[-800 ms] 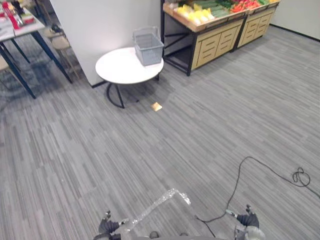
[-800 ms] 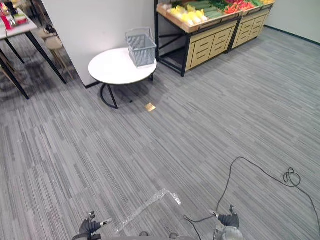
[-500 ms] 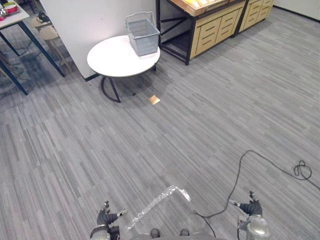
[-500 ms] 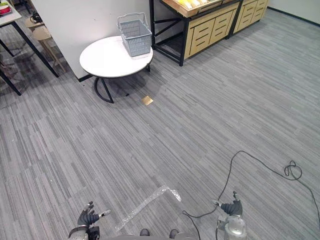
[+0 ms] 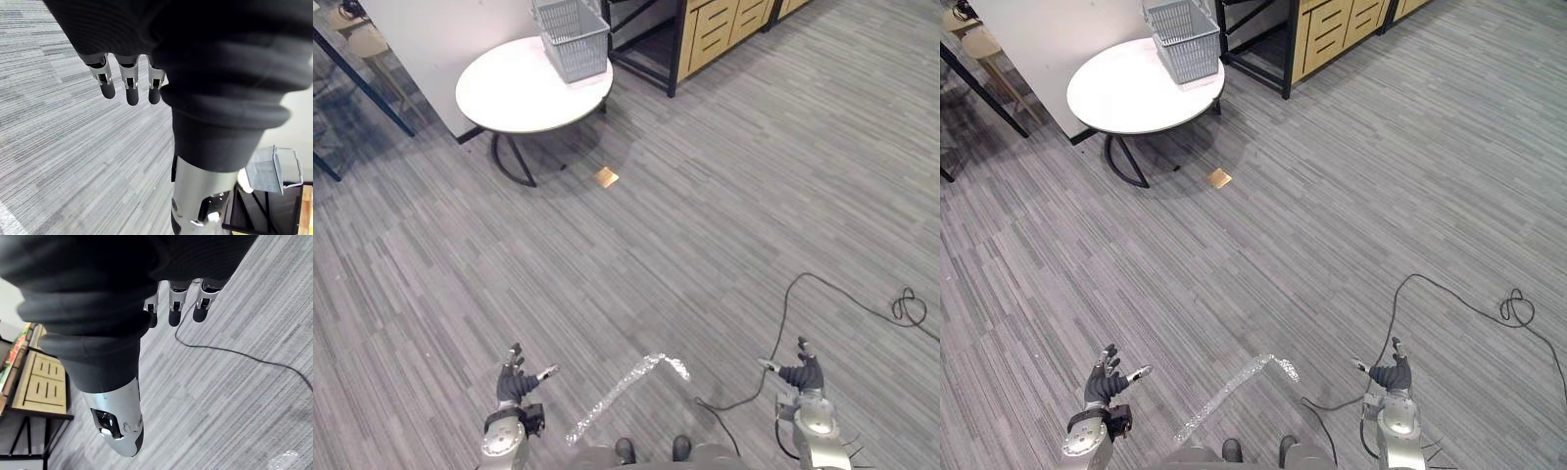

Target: Pick vegetable in the basket

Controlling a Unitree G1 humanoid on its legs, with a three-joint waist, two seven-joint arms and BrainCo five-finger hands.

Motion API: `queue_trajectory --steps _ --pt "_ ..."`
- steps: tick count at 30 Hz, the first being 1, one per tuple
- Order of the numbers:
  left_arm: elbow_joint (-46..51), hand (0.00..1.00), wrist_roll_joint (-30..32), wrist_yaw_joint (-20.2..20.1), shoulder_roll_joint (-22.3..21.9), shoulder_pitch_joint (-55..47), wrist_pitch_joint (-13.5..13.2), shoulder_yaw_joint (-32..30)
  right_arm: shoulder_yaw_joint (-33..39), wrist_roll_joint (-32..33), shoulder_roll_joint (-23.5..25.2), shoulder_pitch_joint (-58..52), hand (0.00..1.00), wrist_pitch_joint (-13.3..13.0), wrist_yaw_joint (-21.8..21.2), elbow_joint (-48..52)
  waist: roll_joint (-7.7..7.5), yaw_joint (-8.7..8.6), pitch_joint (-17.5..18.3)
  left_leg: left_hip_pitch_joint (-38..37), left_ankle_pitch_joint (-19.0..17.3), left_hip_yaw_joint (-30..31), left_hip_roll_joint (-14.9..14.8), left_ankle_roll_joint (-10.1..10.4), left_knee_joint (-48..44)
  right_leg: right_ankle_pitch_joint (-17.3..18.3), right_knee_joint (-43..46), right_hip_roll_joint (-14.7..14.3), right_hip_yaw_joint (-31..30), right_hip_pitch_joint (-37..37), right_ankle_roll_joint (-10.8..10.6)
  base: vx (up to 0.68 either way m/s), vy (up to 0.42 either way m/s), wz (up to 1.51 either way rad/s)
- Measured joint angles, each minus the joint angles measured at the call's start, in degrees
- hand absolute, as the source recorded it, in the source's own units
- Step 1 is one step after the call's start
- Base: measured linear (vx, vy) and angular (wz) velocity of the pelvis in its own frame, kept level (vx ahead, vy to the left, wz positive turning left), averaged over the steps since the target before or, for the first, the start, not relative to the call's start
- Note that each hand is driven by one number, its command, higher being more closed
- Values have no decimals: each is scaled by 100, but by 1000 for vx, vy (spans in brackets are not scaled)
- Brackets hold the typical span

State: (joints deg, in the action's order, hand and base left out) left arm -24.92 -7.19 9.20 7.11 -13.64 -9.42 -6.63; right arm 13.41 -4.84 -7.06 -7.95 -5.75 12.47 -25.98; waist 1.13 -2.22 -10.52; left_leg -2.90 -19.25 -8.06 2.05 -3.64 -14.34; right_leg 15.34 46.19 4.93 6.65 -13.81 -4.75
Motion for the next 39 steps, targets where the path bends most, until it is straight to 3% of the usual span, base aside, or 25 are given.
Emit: queue_trajectory --steps 3,6,7,9,10,11,12,13,14,15,16,17,19,22,25,26,27,28,31,32,33,34,35,37,39 --pt "-16 0 1 122 39 -24 12 41 -118 1 11 -76 0 -2 -8 290 21 -2 -99 -448 -365 151 -39 -84 52 492 835 120 261 -756 235 304 46 13" --pt "-45 0 0 167 40 148 11 149 -119 11 -30 -61 0 -9 -6 508 153 -101 -203 -762 -385 423 -275 -61 274 488 101 21 568 -1375 193 375 -49 52" --pt "-56 0 0 211 35 243 9 215 -120 25 -52 3 0 -11 -7 514 214 -174 -307 -918 -352 554 -390 18 290 226 -533 -87 627 -1633 102 476 -120 68" --pt "-101 0 2 231 33 322 5 241 -171 31 -64 -52 0 -11 -6 601 89 -214 -269 -1090 -379 694 -436 344 224 -693 -1901 -176 535 -1771 240 565 -145 62" --pt "-258 0 2 233 24 331 6 275 -213 30 -91 -150 0 -14 -4 728 137 -254 -267 -1294 -468 820 -510 506 170 -1780 -1969 -219 390 -1733 725 686 -172 39" --pt "-369 0 8 219 -76 400 13 281 -245 29 -168 -53 0 -5 -24 730 351 -273 -305 -1316 -332 855 -700 790 48 -1469 -1450 -254 542 -1839 891 818 -210 44" --pt "-366 0 8 209 -89 420 12 312 -258 29 -150 18 0 -4 -29 769 357 -310 -311 -1239 -27 925 -694 1124 -133 -1219 -1210 -158 595 -1842 936 690 -187 30" --pt "-363 0 8 205 -111 427 10 349 -262 29 -141 24 0 -2 -30 827 360 -327 -310 -1170 257 950 -666 1156 -330 -1074 -1105 -103 622 -1775 946 691 -207 47" --pt "-363 0 7 196 -245 387 8 367 -337 28 -145 -61 0 -5 -40 1003 369 -319 -327 -954 1181 914 -617 1142 -1242 -748 -1234 -96 797 -1226 955 576 -197 40" --pt "-357 0 7 198 -324 335 8 362 -397 28 -158 -112 0 -6 -44 1093 402 -313 -353 -768 1745 929 -665 1251 -1811 -650 -1470 -146 805 -827 941 716 -212 36" --pt "-265 0 8 181 -426 189 1 382 -531 28 -86 -152 0 -28 -45 1314 422 -201 -397 -226 1936 867 -926 1319 -3293 -583 -2057 -300 791 -122 939 799 -181 12" --pt "-122 0 7 124 -448 91 -8 386 -544 33 -21 -171 0 -72 -29 1457 461 -128 -412 446 1511 584 -1205 1032 -4578 -558 -2513 -471 790 470 970 756 -143 2" --pt "-114 0 5 78 -458 114 7 385 -563 90 40 -111 0 -126 -17 1513 339 54 -458 1241 1048 274 -1347 764 -5160 -558 -2978 -502 776 1025 970 546 -86 -3" --pt "-37 0 5 77 -487 101 15 384 -521 206 49 -55 0 -119 -8 1560 240 267 -512 2418 509 -126 -1325 595 -4099 -477 -3685 -474 745 1871 836 536 1 -5" --pt "-46 0 7 81 -448 74 27 390 -496 252 -23 143 0 -112 22 1127 96 365 -576 2735 858 -22 -851 720 -1408 -51 -3846 -197 557 2435 448 566 165 -31" --pt "-54 0 6 90 -439 54 23 393 -489 252 -60 145 0 -91 56 939 148 384 -541 2692 1489 31 -782 627 -596 189 -3874 -173 416 2609 300 561 226 -42" --pt "-142 0 8 98 -385 77 29 393 -509 252 31 167 0 -12 108 695 -23 421 -409 2719 1730 -16 -578 176 -826 374 -3812 50 260 2672 266 574 227 -41" --pt "-143 0 13 93 -354 117 29 387 -509 249 65 108 0 1 107 665 -141 415 -352 2803 1602 -35 -480 105 -1022 393 -3759 172 180 2636 240 621 216 -20" --pt "-168 0 12 87 -347 153 31 456 -478 213 120 -2 0 9 110 655 -322 426 -277 2798 739 -257 -336 -99 -1925 284 -2558 526 -221 2394 50 662 239 -13" --pt "-221 0 12 80 -328 113 37 501 -495 187 187 -19 0 9 107 653 -378 373 -267 2465 462 -316 -247 -154 -1904 -105 -1268 670 -409 1956 -349 512 208 -13" --pt "-268 0 13 81 -299 115 44 509 -509 180 239 -4 0 10 106 653 -405 304 -271 2253 380 -295 -182 -190 -1828 -424 -568 736 -470 1723 -451 757 231 3" --pt "-321 0 22 87 -185 143 81 611 -578 105 287 -4 0 11 93 652 -441 242 -280 1762 262 -290 -105 -240 -1641 -501 715 827 -541 1231 -373 728 159 4" --pt "-342 0 42 88 -113 118 85 668 -690 -6 285 6 0 11 84 653 -419 237 -285 1211 222 -290 -94 -248 -1342 -282 1472 814 -412 817 -93 716 130 -5" --pt "-423 0 62 96 -37 121 76 692 -886 -57 276 88 0 -8 69 675 -286 183 -293 350 225 -271 -200 -244 -703 22 1452 686 97 152 269 547 52 -14" --pt "-491 0 61 89 2 142 71 693 -967 -141 282 181 0 -10 5 694 -227 122 -292 -5 225 -229 -233 -243 -411 195 910 572 356 -397 241 525 -18 7"
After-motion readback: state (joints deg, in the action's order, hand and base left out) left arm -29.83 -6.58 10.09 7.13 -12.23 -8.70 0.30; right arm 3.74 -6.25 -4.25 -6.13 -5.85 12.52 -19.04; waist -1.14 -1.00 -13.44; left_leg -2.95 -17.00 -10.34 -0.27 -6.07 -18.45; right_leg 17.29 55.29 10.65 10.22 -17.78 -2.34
